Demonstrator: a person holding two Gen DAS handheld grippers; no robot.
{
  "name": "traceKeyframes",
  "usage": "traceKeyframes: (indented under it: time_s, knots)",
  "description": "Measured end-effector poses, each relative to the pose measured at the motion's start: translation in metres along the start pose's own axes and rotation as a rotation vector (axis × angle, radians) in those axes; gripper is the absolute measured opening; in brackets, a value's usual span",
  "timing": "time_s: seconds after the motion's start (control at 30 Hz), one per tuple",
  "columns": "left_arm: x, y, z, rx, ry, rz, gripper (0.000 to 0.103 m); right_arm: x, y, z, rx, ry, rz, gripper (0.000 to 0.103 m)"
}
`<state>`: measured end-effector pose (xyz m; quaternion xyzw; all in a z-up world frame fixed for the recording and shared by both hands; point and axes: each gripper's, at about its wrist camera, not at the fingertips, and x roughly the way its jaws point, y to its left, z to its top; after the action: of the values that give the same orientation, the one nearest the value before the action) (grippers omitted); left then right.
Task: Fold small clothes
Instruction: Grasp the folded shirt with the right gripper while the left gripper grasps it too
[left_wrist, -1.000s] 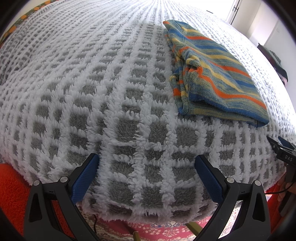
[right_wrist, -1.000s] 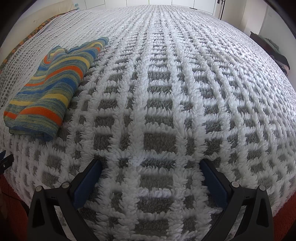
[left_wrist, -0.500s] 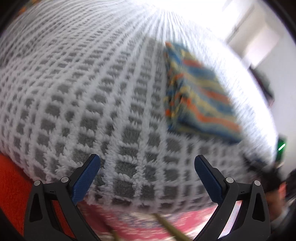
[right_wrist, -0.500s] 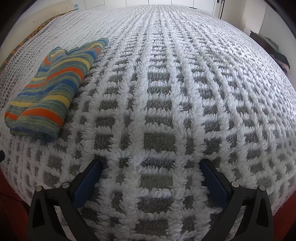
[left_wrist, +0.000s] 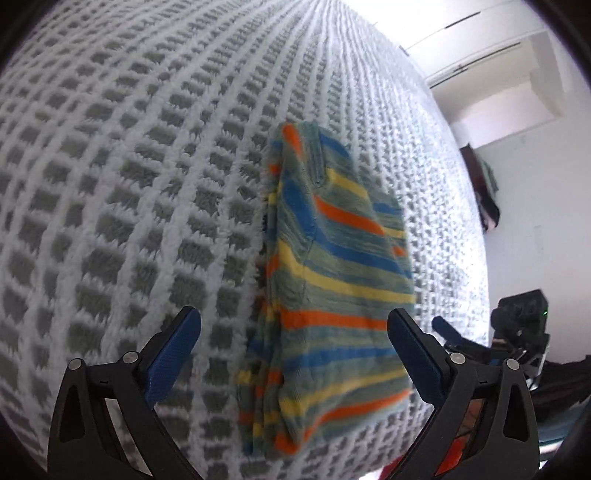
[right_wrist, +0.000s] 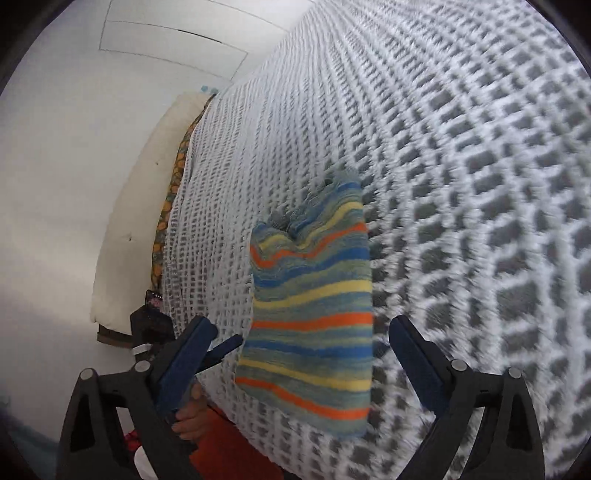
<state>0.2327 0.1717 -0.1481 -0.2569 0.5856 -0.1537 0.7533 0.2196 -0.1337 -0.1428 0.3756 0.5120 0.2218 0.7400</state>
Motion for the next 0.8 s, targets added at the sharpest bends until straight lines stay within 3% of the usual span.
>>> traceKeyframes:
  time_s: [0.1, 0.17, 0.2, 0.23, 0.3, 0.33, 0.37, 0.47, 0.53, 0.63, 0.8]
  knots:
    - [0.016, 0.016, 0.006, -0.006, 0.041, 0.068, 0.097, 0.044, -0.012, 0.027, 0.015, 0.076, -0.061, 0.086]
    - [0.013, 0.025, 0.006, -0.007, 0.032, 0.070, 0.096, 0.070, -0.021, 0.035, 0.047, 0.138, -0.028, 0.086]
    - [0.010, 0.030, 0.005, -0.006, 0.026, 0.062, 0.088, 0.082, -0.026, 0.040, 0.064, 0.176, -0.028, 0.085]
    - [0.007, 0.033, 0.005, -0.003, 0.032, 0.041, 0.077, 0.092, -0.029, 0.043, 0.067, 0.200, -0.053, 0.082]
    - [0.005, 0.041, 0.005, 0.007, 0.087, -0.002, 0.019, 0.101, -0.028, 0.043, 0.026, 0.200, -0.110, 0.069]
    - [0.001, 0.038, -0.001, 0.023, 0.080, 0.010, 0.017, 0.104, -0.022, 0.045, -0.014, 0.201, -0.132, 0.046]
    - [-0.009, 0.038, -0.004, 0.059, 0.047, 0.042, 0.014, 0.107, -0.016, 0.041, -0.052, 0.203, -0.162, 0.030]
    - [-0.056, 0.034, -0.022, 0.141, -0.045, 0.054, 0.013, 0.098, 0.023, 0.029, -0.231, 0.165, -0.276, 0.026]
    - [-0.094, 0.035, -0.033, 0.174, -0.111, 0.058, 0.013, 0.092, 0.056, 0.021, -0.358, 0.138, -0.290, 0.026]
    - [-0.159, 0.046, -0.048, 0.218, -0.227, 0.096, 0.013, 0.085, 0.107, 0.016, -0.521, 0.097, -0.265, 0.026]
    - [-0.254, 0.096, -0.027, 0.188, -0.381, 0.128, 0.014, 0.088, 0.179, 0.011, -0.645, 0.033, -0.174, 0.026]
